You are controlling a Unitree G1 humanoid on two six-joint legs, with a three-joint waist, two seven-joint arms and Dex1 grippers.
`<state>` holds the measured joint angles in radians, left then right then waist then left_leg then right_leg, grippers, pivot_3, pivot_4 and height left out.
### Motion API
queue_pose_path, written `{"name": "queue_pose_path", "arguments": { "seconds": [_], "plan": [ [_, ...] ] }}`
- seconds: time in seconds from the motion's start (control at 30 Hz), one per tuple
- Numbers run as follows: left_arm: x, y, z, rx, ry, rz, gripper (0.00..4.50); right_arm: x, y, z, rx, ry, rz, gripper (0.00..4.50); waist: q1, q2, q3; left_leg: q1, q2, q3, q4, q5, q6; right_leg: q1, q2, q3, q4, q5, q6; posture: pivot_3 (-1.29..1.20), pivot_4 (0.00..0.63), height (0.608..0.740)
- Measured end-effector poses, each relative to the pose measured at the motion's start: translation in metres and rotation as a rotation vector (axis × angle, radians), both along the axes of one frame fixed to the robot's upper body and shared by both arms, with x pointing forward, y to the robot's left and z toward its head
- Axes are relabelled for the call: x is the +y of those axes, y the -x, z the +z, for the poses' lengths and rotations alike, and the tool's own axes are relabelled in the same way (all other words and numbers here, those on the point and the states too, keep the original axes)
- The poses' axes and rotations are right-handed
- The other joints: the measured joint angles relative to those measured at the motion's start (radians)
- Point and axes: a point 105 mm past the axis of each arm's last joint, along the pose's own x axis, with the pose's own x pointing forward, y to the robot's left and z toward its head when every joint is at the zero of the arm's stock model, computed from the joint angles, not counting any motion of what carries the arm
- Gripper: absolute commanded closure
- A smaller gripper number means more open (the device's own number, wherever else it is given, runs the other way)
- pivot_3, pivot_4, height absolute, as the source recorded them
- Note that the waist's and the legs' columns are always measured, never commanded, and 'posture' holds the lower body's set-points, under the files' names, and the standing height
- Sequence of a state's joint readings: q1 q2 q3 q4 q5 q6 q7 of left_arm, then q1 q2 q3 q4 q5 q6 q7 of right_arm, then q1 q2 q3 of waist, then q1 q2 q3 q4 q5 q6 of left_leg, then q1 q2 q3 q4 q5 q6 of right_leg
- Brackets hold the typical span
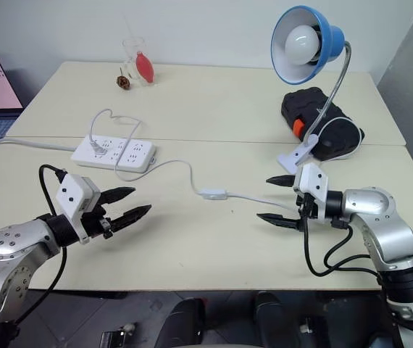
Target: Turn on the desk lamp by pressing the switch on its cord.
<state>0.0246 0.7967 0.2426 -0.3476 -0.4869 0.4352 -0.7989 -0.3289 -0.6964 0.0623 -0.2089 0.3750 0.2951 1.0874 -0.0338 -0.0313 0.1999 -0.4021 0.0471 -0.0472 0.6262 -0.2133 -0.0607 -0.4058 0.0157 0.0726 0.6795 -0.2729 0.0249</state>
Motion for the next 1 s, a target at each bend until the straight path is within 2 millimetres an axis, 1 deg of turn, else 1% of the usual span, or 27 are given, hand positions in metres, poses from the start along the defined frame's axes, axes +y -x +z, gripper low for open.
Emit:
{"name": "queue_pose_path", "arguments": {
  "seconds": [0.27, 0.33, 0.37, 0.43, 0.57, 0.67, 0.77, 0.87, 1.0],
  "plan": [
    [-0.002, 0.003, 0.0, 0.001, -0.033, -0.034, 1.48, 0.002, -0.001, -0.002, -0.011, -0.009, 0.0, 0.1, 0.0, 0.0, 0.0, 0.0, 0.0, 0.0, 0.0, 0.0, 0.0, 0.0, 0.0, 0.0, 0.0, 0.0, 0.0, 0.0, 0.15, 0.74],
    [-0.006, 0.006, 0.002, -0.006, -0.024, -0.075, 1.48, 0.003, -0.002, -0.004, -0.01, 0.002, -0.001, 0.1, 0.0, 0.0, 0.0, 0.0, 0.0, 0.0, 0.0, 0.0, 0.0, 0.0, 0.0, 0.0, 0.0, 0.0, 0.0, 0.0, 0.15, 0.74],
    [-0.013, 0.011, 0.005, -0.001, -0.004, -0.136, 1.48, 0.004, -0.002, -0.006, -0.007, 0.011, -0.002, 0.1, 0.0, 0.0, 0.0, 0.0, 0.0, 0.0, 0.0, 0.0, 0.0, 0.0, 0.0, 0.0, 0.0, 0.0, 0.0, 0.0, 0.15, 0.74],
    [-0.017, 0.014, 0.007, 0.003, 0.003, -0.175, 1.48, 0.006, -0.002, -0.008, -0.002, 0.016, -0.002, 0.1, 0.0, 0.0, 0.0, 0.0, 0.0, 0.0, 0.0, 0.0, 0.0, 0.0, 0.0, 0.0, 0.0, 0.0, 0.0, 0.0, 0.15, 0.74],
    [-0.018, 0.016, 0.01, 0.005, -0.008, -0.207, 1.48, 0.011, -0.002, -0.008, 0.014, 0.022, 0.018, 0.1, 0.0, 0.0, 0.0, 0.0, 0.0, 0.0, 0.0, 0.0, 0.0, 0.0, 0.0, 0.0, 0.0, 0.0, 0.0, 0.0, 0.15, 0.74],
    [-0.019, 0.017, 0.01, 0.009, -0.021, -0.229, 1.48, 0.02, -0.004, -0.006, 0.024, 0.027, 0.042, 0.1, -0.001, 0.0, 0.0, 0.0, 0.0, 0.0, 0.0, 0.0, 0.0, 0.0, 0.0, 0.0, 0.0, 0.0, 0.0, 0.0, 0.15, 0.74],
    [-0.02, 0.019, 0.009, 0.016, -0.021, -0.242, 1.48, 0.023, -0.006, -0.006, 0.05, 0.036, 0.042, 0.1, -0.001, 0.0, 0.0, 0.0, 0.0, 0.0, 0.0, 0.0, 0.0, 0.0, 0.0, 0.0, 0.0, 0.0, 0.0, 0.0, 0.15, 0.74],
    [-0.021, 0.019, 0.008, 0.02, -0.031, -0.252, 1.48, 0.031, -0.015, -0.005, 0.076, 0.031, 0.047, 0.1, -0.002, 0.0, 0.0, 0.0, 0.0, 0.0, 0.0, 0.0, 0.0, 0.0, 0.0, 0.0, 0.0, 0.0, 0.0, 0.0, 0.15, 0.74],
    [-0.02, 0.018, 0.005, 0.02, -0.056, -0.257, 1.48, 0.049, -0.029, 0.003, 0.069, 0.022, 0.063, 0.1, -0.008, 0.0, 0.0, 0.0, 0.0, 0.0, 0.0, 0.0, 0.0, 0.0, 0.001, 0.0, 0.001, 0.0, 0.0, 0.0, 0.15, 0.74]
  ]
}}
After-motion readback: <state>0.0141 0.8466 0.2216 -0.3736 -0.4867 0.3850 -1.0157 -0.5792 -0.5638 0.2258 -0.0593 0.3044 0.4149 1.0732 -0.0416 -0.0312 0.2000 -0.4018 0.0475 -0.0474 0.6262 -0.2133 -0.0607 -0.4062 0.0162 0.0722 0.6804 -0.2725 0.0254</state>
